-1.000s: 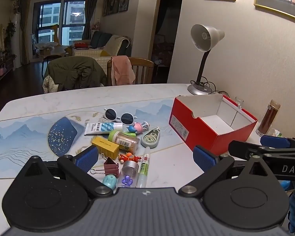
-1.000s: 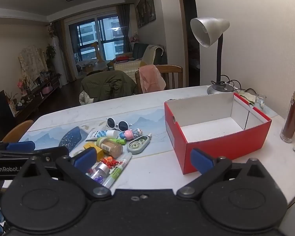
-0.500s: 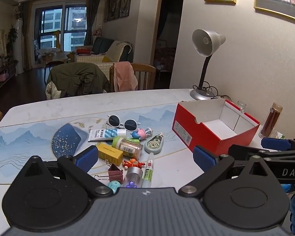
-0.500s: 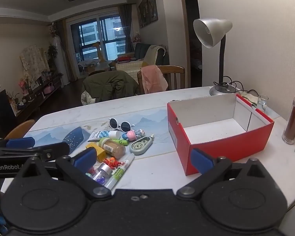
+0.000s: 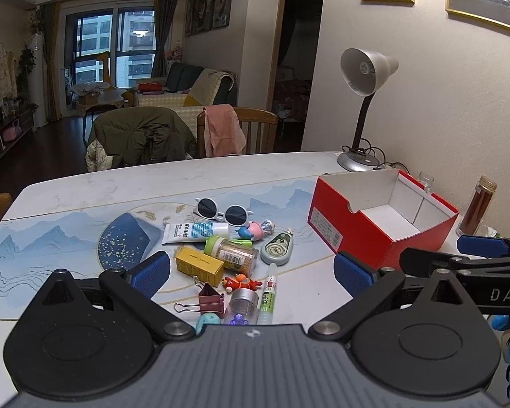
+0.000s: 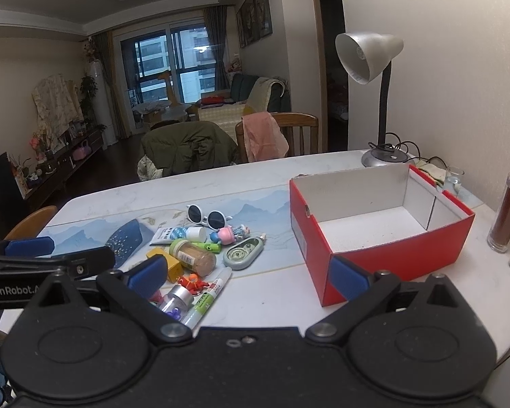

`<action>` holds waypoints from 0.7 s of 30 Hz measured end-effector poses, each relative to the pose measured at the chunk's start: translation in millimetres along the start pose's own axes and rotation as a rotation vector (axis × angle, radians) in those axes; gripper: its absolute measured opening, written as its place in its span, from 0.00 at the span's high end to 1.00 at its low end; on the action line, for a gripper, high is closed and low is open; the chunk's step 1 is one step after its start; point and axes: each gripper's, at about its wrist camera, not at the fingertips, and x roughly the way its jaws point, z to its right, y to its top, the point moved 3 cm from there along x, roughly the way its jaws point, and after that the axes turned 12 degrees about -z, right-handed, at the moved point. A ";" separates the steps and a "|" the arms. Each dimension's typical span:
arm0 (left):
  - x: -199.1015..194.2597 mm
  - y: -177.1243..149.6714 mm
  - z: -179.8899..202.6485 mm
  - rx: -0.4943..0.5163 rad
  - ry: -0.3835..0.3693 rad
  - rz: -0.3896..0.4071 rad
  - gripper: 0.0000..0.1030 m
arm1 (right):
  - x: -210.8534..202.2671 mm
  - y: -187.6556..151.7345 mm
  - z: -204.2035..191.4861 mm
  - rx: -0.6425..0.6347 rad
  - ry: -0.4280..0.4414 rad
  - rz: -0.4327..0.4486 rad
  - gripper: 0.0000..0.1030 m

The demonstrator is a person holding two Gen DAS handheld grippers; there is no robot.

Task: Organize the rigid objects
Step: 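Move both grippers toward the cluster of small items on the mat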

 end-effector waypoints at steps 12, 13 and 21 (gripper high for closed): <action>9.9 1.5 -9.7 -0.033 -0.004 -0.019 0.00 | 10.3 0.3 -1.9 -0.014 0.031 -0.032 0.04; 11.4 2.1 -10.8 -0.034 -0.003 -0.019 0.00 | 11.4 0.6 -2.3 -0.016 0.033 -0.035 0.04; 32.6 7.6 -24.9 -0.045 0.016 -0.017 0.00 | 35.6 5.4 1.1 -0.021 0.054 -0.096 0.05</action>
